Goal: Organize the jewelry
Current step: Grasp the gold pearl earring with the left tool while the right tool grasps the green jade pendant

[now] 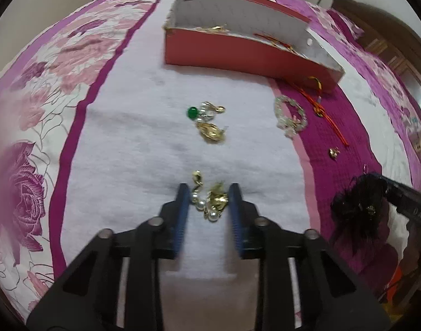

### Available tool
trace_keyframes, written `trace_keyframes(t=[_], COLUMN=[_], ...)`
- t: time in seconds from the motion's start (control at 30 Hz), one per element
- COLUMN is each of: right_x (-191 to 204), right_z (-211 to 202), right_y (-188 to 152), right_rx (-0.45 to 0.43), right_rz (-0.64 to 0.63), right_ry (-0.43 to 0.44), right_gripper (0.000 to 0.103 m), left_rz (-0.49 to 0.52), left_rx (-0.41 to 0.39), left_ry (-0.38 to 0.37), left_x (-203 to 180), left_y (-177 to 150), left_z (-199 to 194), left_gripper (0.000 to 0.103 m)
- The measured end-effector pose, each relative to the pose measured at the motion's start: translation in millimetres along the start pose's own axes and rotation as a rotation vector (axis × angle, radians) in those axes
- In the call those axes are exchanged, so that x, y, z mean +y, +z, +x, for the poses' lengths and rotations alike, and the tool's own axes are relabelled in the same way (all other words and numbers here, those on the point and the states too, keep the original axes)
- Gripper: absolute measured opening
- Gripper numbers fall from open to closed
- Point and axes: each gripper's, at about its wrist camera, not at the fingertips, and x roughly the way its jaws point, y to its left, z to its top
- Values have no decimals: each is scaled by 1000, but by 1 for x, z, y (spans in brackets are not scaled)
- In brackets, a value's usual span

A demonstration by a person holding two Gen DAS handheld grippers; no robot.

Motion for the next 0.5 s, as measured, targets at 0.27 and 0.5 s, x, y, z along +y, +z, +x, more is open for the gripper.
trace_keyframes(t=[0.27,0.5], right_x=[3,0], right_z=[9,10], right_y=[-2,-7], right_rx=[-13,-44], right_rz=[15,16], right_ry=[-4,-46], right_gripper=[38,17], left_rz=[-19,-32], left_rx=[-23,-35], left_ry=[-20,-38], left_x=[12,13], left_y=[-5,-4], left_z=[-5,-9], left_gripper=[6,5])
